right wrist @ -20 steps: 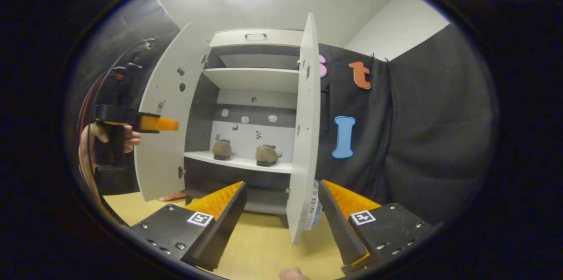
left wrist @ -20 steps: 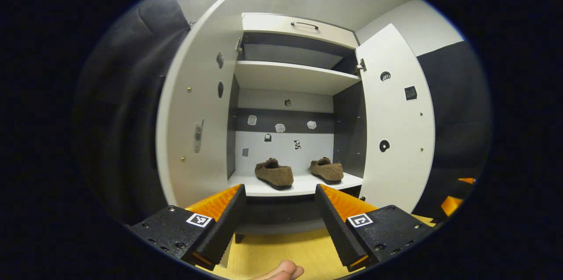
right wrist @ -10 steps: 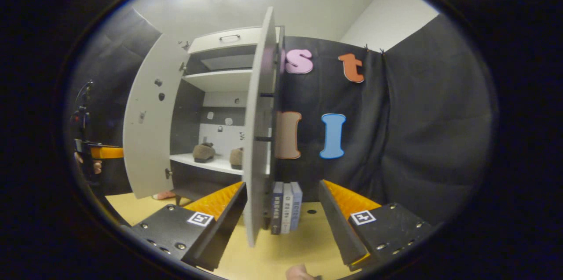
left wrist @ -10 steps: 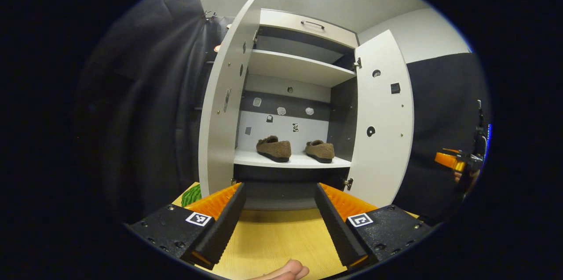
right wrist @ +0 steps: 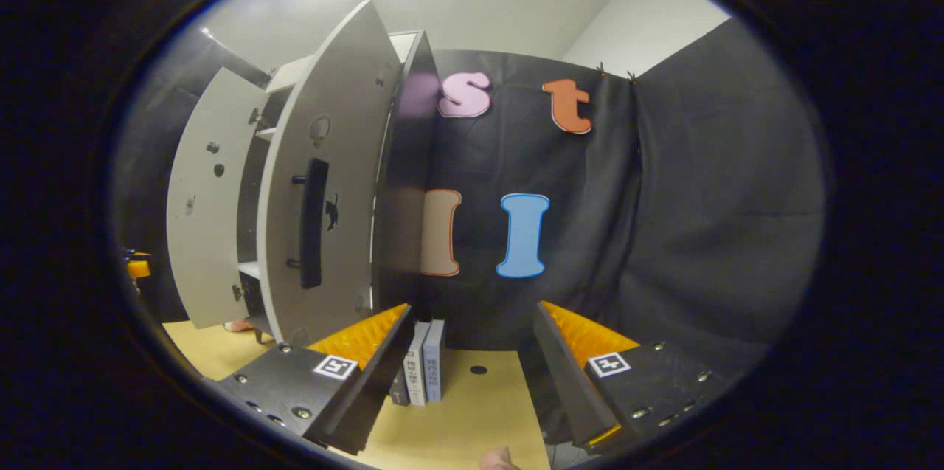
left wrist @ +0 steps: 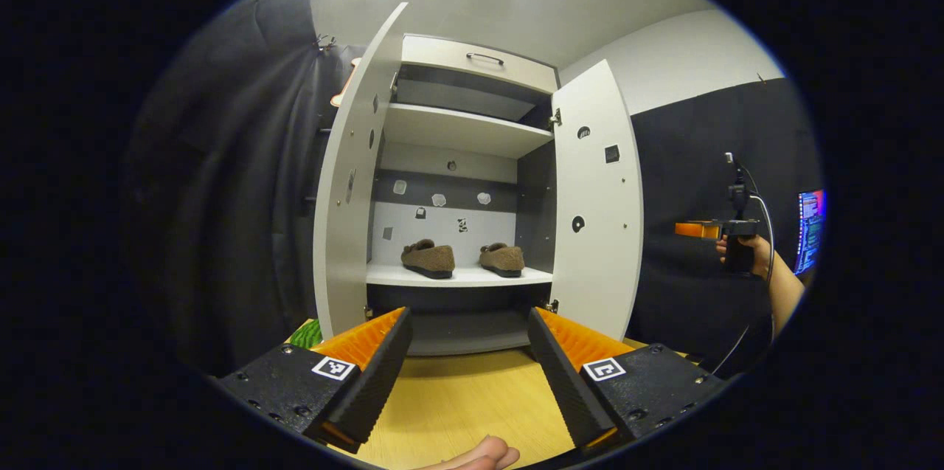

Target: Grab one shoe with the right hand and put it into the shoe cabinet, grab the other shoe with the left hand and put it into the shoe cabinet; then close the right door with the right hand and the left door with the left hand.

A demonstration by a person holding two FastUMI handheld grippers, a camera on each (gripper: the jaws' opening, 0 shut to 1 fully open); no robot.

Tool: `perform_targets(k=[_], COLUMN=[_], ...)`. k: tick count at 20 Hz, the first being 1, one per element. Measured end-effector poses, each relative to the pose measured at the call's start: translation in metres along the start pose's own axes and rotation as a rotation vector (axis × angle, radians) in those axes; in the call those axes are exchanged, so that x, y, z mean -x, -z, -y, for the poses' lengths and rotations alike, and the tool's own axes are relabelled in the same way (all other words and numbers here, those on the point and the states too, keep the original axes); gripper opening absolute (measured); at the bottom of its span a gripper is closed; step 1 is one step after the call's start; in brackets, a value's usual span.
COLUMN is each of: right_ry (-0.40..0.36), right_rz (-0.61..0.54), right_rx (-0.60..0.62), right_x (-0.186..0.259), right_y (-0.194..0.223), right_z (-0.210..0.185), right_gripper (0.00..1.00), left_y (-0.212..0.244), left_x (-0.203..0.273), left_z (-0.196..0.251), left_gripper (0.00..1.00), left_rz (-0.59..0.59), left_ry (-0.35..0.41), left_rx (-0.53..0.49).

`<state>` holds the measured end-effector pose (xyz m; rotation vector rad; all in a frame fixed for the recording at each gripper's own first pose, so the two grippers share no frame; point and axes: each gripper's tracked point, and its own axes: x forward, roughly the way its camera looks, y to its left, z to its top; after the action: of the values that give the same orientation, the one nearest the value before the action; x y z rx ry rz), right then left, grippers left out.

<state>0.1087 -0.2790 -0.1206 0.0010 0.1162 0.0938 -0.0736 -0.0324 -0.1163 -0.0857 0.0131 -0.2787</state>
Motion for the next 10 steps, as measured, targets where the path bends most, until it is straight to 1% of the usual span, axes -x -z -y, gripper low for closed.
perform_targets(k=[2, 4, 5, 6, 8, 10], right_ry=[0.031, 0.027, 0.019, 0.006, -0.034, -0.079], right_rz=[-0.021, -0.042, -0.051, -0.051, -0.056, -0.058], right_rx=[-0.009, -0.044, -0.046, -0.041, -0.024, -0.034], right_x=[-0.016, -0.032, -0.039, -0.045, -0.053, -0.060], right_y=[-0.005, -0.011, -0.014, -0.017, -0.021, -0.027], right_z=[0.002, -0.011, -0.018, -0.027, -0.051, -0.077], right_gripper=[0.98, 0.98, 0.98, 0.98, 0.98, 0.98], left_y=[-0.003, 0.001, 0.003, 0.005, 0.009, 0.009], left_x=[0.004, 0.006, 0.007, 0.007, 0.007, 0.009], left_z=[0.001, 0.002, 0.002, 0.000, -0.009, -0.013], left_gripper=[0.96, 0.96, 0.99, 0.96, 0.96, 0.96], left_rz=[0.014, 0.006, -0.001, -0.011, -0.022, -0.025], left_ry=[0.004, 0.012, 0.017, 0.013, -0.005, -0.013], left_rx=[-0.002, 0.007, 0.012, 0.012, 0.000, 0.004])
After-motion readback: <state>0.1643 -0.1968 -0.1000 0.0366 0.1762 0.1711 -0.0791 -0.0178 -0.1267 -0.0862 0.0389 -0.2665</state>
